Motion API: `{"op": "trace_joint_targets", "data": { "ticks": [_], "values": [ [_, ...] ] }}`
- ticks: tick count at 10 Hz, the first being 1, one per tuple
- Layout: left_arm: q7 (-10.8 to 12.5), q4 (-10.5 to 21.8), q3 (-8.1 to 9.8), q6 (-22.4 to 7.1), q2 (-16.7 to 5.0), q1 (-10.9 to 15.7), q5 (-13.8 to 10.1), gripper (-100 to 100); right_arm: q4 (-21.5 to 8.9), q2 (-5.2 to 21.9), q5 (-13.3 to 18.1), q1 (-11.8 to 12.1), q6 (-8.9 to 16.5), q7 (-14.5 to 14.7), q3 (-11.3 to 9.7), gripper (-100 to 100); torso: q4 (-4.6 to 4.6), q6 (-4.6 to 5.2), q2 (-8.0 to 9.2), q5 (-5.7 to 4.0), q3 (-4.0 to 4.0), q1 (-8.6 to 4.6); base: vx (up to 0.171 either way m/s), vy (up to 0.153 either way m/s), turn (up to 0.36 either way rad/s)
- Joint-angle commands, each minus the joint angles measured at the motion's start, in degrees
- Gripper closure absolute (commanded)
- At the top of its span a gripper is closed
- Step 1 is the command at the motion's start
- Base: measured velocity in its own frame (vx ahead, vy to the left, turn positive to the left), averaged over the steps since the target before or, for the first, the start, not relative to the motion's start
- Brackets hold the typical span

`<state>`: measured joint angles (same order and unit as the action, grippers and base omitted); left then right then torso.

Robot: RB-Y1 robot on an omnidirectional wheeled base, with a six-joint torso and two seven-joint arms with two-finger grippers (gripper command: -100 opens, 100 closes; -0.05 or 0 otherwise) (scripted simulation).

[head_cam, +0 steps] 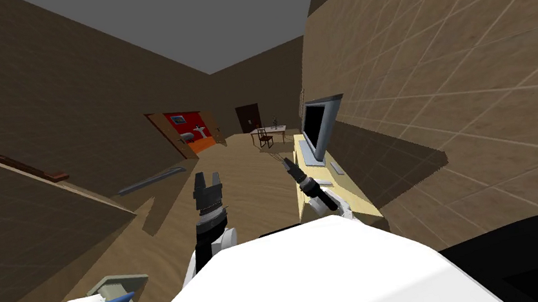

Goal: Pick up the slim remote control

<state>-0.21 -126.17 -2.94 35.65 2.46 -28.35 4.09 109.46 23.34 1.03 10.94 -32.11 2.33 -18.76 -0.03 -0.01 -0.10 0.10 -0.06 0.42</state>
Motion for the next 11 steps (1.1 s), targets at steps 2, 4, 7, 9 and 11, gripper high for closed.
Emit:
{"op": "trace_joint_targets", "data": {
  "ticks": [2,4,7,9,11],
  "values": [
    [0.0,0.0,0.01,0.0,0.0,-0.01,0.0,0,-4.16,2.59,1.12,-1.27,0.47,1.95,-2.85,-100,0.0,0.06,0.05,-0.01,0.02,-0.11,0.047,0.071,0.175],
    [0.0,0.0,0.01,0.0,0.0,-0.01,0.0,0,-5.58,2.59,1.12,-1.27,0.47,1.95,-2.85,-100,0.01,0.06,0.08,-0.02,0.04,-0.14,0.037,0.04,0.057],
    [0.0,0.0,0.01,0.0,-0.01,-0.01,0.0,0,-9.03,4.47,1.95,-2.01,0.83,3.29,-4.71,-100,0.02,0.06,0.11,-0.03,0.06,-0.18,0.036,0.041,0.139],
    [0.0,0.0,0.01,0.0,-0.01,0.0,0.0,0,-12.43,6.47,2.84,-2.6,1.14,4.7,-6.55,-100,0.03,0.02,0.11,-0.04,0.06,-0.19,0.047,0.052,0.199],
    [0.0,0.0,0.01,0.0,0.0,0.0,0.0,0,-16.44,8.61,3.78,-3.03,1.39,6.16,-8.36,-100,0.01,0.03,0.06,-0.02,0.03,-0.12,0.055,0.065,0.205]
  ]
}}
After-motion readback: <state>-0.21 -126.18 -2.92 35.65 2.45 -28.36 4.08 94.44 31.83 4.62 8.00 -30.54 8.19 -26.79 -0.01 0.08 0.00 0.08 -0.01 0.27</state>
